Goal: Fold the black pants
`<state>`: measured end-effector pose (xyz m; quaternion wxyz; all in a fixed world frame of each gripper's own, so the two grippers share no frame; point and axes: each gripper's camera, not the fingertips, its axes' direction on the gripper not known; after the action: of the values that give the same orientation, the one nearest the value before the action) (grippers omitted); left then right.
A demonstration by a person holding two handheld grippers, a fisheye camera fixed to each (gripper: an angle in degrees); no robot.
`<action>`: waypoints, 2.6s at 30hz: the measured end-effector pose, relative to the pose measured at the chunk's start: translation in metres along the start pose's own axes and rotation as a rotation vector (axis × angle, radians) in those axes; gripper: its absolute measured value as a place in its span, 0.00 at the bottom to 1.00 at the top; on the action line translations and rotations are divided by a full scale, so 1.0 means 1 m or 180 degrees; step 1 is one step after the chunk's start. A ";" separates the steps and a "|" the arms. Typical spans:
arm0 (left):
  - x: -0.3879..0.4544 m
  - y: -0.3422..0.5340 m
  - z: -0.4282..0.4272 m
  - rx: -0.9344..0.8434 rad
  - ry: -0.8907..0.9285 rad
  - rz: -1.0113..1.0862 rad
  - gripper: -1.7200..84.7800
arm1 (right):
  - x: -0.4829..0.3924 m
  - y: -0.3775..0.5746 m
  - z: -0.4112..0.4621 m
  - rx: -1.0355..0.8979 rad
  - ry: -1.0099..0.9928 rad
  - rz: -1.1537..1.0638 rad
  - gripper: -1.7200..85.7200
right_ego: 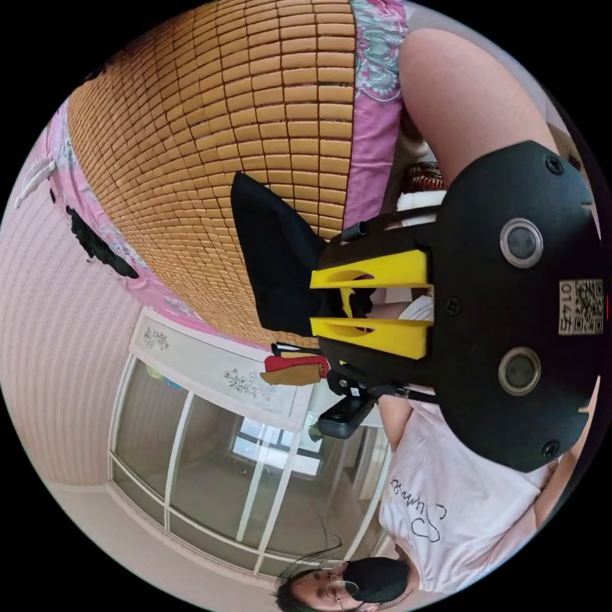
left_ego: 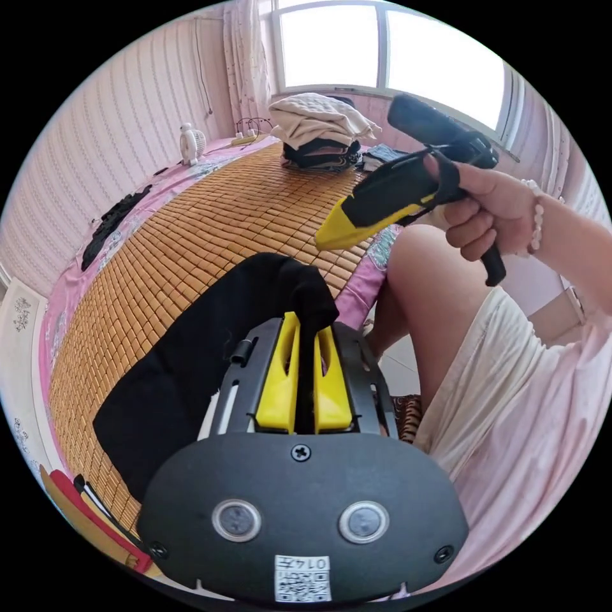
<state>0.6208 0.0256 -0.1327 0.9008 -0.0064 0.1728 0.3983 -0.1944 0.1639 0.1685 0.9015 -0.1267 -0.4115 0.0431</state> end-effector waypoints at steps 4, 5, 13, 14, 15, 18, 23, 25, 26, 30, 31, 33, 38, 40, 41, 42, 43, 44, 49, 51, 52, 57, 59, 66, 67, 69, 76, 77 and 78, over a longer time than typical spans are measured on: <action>-0.001 0.025 -0.013 0.0040 0.0082 0.0027 0.03 | 0.059 -0.002 0.011 0.0116 0.0154 0.0742 0.20; -0.002 0.033 -0.017 0.0052 0.0121 0.0027 0.02 | 0.067 -0.005 0.019 0.0104 0.0137 0.0815 0.20; -0.026 0.081 -0.039 0.0334 0.0226 -0.0176 0.02 | 0.075 -0.024 -0.010 0.0606 -0.0642 0.0820 0.04; -0.033 0.084 -0.042 0.0461 0.0315 -0.0252 0.02 | 0.067 -0.027 -0.027 0.0693 -0.0672 0.0667 0.04; -0.039 0.084 -0.043 0.0601 0.0436 -0.0307 0.02 | 0.064 -0.029 -0.037 0.0751 -0.0698 0.0602 0.04; -0.050 0.082 -0.046 0.0974 0.0727 -0.0388 0.02 | 0.043 -0.037 -0.085 0.0984 -0.0763 0.0310 0.04; -0.073 0.098 -0.046 0.1342 0.0997 -0.0589 0.03 | -0.025 -0.075 -0.095 0.0757 -0.0526 -0.0181 0.04; -0.088 0.117 -0.049 0.1319 0.0997 -0.0754 0.04 | -0.053 -0.091 -0.060 0.0453 -0.0503 -0.0434 0.05; -0.100 0.134 -0.050 0.1241 0.1015 -0.0892 0.04 | -0.070 -0.098 -0.030 0.0279 -0.0458 -0.0582 0.05; -0.146 0.213 -0.048 0.0774 0.0563 -0.1556 0.09 | -0.090 -0.103 0.060 0.0111 -0.0504 -0.0706 0.11; -0.153 0.225 -0.045 0.0656 0.0463 -0.1672 0.10 | -0.089 -0.102 0.081 0.0060 -0.0412 -0.0654 0.12; -0.180 0.272 -0.035 0.0186 0.0154 -0.2039 0.11 | -0.087 -0.094 0.097 0.0030 -0.0217 -0.0596 0.13; -0.219 0.324 -0.028 0.0097 0.0056 -0.2292 0.11 | -0.079 -0.043 0.082 0.0026 0.0611 -0.0763 0.17; -0.232 0.326 -0.020 0.0151 0.0073 -0.2217 0.12 | -0.072 -0.023 0.076 0.0035 0.0848 -0.0741 0.18; -0.241 0.324 -0.011 0.0183 0.0083 -0.2167 0.13 | -0.066 -0.012 0.073 0.0096 0.1002 -0.0674 0.19; -0.251 0.320 0.001 0.0226 0.0150 -0.2112 0.14 | -0.063 -0.007 0.072 0.0137 0.1045 -0.0624 0.19; -0.256 0.317 0.007 0.0233 0.0186 -0.2093 0.15 | -0.054 0.002 0.072 0.0218 0.1041 -0.0470 0.20; -0.266 0.310 0.021 0.0258 0.0290 -0.2031 0.16 | -0.046 0.007 0.074 0.0281 0.0912 -0.0324 0.21; -0.295 0.287 0.080 0.0051 0.0552 -0.1880 0.22 | -0.025 0.014 0.111 0.0125 0.0642 -0.0005 0.22; -0.299 0.286 0.109 -0.0266 0.0686 -0.1849 0.23 | -0.025 0.014 0.119 0.0174 0.0602 0.0032 0.19; -0.299 0.288 0.114 -0.0315 0.0752 -0.1856 0.23 | -0.022 0.012 0.124 0.0126 0.0482 0.0125 0.16; -0.298 0.325 0.113 -0.0268 0.1282 -0.2011 0.11 | -0.040 -0.001 0.133 -0.0122 0.0067 0.0109 0.07; -0.291 0.343 0.110 -0.0229 0.1277 -0.2095 0.09 | -0.083 -0.012 0.134 -0.0218 0.0081 -0.0279 0.06; -0.236 0.440 0.050 0.0734 0.0751 -0.2849 0.06 | -0.291 -0.043 0.202 -0.1044 0.0145 -0.2172 0.05; -0.232 0.453 0.041 0.0876 0.0692 -0.2977 0.06 | -0.334 -0.041 0.225 -0.1251 0.0132 -0.2574 0.05; -0.210 0.505 0.000 0.1472 0.0354 -0.3455 0.06 | -0.396 -0.032 0.260 -0.1528 0.0027 -0.3169 0.05; -0.133 0.643 -0.148 0.2940 -0.1258 -0.4251 0.06 | -0.606 -0.009 0.369 -0.2034 -0.0941 -0.4434 0.05; -0.119 0.660 -0.175 0.3152 -0.1540 -0.4268 0.06 | -0.634 -0.015 0.383 -0.2014 -0.1051 -0.4534 0.05; -0.109 0.672 -0.200 0.3336 -0.1801 -0.4254 0.06 | -0.647 -0.019 0.391 -0.2016 -0.1087 -0.4568 0.05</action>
<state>0.0080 0.3768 -0.2021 0.8410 0.4050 0.0642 -0.3530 -0.9150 0.1029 -0.0534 0.5553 -0.0727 -0.5175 -0.6470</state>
